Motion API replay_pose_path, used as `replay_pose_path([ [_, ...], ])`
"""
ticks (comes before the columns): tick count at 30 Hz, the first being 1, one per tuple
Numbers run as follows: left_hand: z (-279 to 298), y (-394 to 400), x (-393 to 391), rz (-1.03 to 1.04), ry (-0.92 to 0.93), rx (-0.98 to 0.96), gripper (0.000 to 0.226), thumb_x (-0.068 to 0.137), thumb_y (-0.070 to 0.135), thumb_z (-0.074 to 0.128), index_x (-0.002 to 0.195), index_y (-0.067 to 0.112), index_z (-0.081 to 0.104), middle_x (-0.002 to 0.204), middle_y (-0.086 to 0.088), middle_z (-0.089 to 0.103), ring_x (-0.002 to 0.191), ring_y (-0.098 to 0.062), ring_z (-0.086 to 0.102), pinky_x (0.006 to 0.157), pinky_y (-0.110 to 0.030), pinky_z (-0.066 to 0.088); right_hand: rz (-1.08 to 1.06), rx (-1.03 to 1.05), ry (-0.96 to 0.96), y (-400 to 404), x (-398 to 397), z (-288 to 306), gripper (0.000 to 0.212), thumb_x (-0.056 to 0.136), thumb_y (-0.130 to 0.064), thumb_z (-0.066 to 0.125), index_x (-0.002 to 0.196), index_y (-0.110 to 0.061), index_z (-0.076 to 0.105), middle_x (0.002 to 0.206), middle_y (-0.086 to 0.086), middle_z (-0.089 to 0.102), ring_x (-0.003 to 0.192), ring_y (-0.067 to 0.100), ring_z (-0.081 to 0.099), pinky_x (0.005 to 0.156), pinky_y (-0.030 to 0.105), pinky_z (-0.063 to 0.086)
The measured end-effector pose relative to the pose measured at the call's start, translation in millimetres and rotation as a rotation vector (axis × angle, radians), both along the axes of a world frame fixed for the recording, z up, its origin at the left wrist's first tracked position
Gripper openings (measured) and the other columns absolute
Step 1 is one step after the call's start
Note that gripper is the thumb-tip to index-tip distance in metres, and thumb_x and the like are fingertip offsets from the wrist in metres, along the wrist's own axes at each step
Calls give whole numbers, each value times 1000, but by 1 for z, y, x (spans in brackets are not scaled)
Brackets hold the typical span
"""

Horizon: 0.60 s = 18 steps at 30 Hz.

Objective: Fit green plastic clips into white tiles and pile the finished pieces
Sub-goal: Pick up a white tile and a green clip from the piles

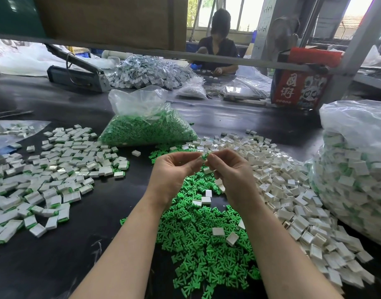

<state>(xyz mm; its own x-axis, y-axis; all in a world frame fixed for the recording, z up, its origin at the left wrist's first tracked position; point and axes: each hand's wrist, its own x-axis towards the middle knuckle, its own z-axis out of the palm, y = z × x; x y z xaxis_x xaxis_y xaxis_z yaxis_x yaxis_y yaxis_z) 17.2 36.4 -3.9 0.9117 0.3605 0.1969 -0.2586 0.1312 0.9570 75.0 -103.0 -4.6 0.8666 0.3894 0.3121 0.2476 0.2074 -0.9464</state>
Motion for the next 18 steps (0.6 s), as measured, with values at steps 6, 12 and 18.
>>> replay_pose_path([
  [6, -3, 1, 1, -6, -13, -7, 21, 67, 20, 78, 87, 15, 77, 81, -2, 77, 72, -8, 70, 67, -15, 52, -31, -91, -95, 2, 1, -2, 9, 93, -6, 62, 88, 1, 63, 80, 18, 63, 63, 10, 58, 60, 19, 49],
  [12, -10, 2, 5, -5, 14, 51, 15, 75, 15, 79, 90, 14, 74, 76, 3, 75, 71, -5, 68, 66, -15, 51, -104, -425, -274, 6, 5, -10, 21, 98, -15, 52, 78, -14, 59, 67, 5, 62, 54, 8, 50, 57, 33, 43],
  [18, -14, 6, 3, -91, 202, 379, 19, 98, 26, 59, 85, 13, 60, 65, 4, 63, 58, -8, 56, 52, -14, 43, -88, -354, -234, 6, 5, -12, 27, 98, -10, 50, 71, -8, 55, 62, 2, 56, 62, 25, 52, 64, 46, 46],
])
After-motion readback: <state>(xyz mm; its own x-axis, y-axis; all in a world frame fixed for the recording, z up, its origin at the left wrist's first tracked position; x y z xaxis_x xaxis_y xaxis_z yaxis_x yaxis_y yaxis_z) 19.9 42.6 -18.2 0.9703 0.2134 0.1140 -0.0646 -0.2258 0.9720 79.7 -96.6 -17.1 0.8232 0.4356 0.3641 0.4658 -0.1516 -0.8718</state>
